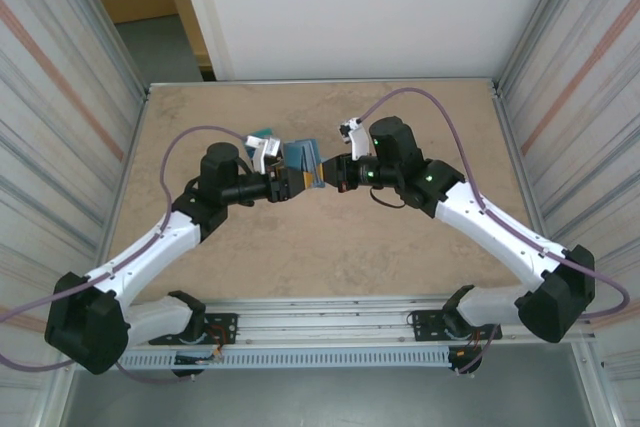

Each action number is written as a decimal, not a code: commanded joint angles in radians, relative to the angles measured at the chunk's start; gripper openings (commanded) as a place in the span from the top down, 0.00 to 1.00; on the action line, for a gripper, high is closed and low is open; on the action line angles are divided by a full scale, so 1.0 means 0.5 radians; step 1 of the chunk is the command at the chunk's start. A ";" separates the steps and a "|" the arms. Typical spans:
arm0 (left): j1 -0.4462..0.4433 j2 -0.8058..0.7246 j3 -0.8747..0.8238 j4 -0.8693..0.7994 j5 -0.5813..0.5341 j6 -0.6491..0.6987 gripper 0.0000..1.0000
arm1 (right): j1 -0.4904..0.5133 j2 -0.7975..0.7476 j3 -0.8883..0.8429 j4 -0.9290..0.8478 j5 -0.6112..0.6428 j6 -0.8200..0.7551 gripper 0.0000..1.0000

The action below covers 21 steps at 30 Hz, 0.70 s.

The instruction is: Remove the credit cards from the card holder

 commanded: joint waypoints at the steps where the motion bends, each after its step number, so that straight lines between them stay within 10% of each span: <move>1: -0.004 -0.044 0.011 0.122 0.067 0.001 0.47 | -0.017 -0.073 -0.004 0.104 -0.079 0.022 0.89; 14: -0.005 -0.069 0.029 0.269 0.227 -0.052 0.50 | -0.131 -0.084 -0.133 0.363 -0.313 0.152 0.81; 21: -0.007 -0.033 0.025 0.289 0.207 -0.093 0.35 | -0.132 -0.086 -0.140 0.376 -0.305 0.167 0.95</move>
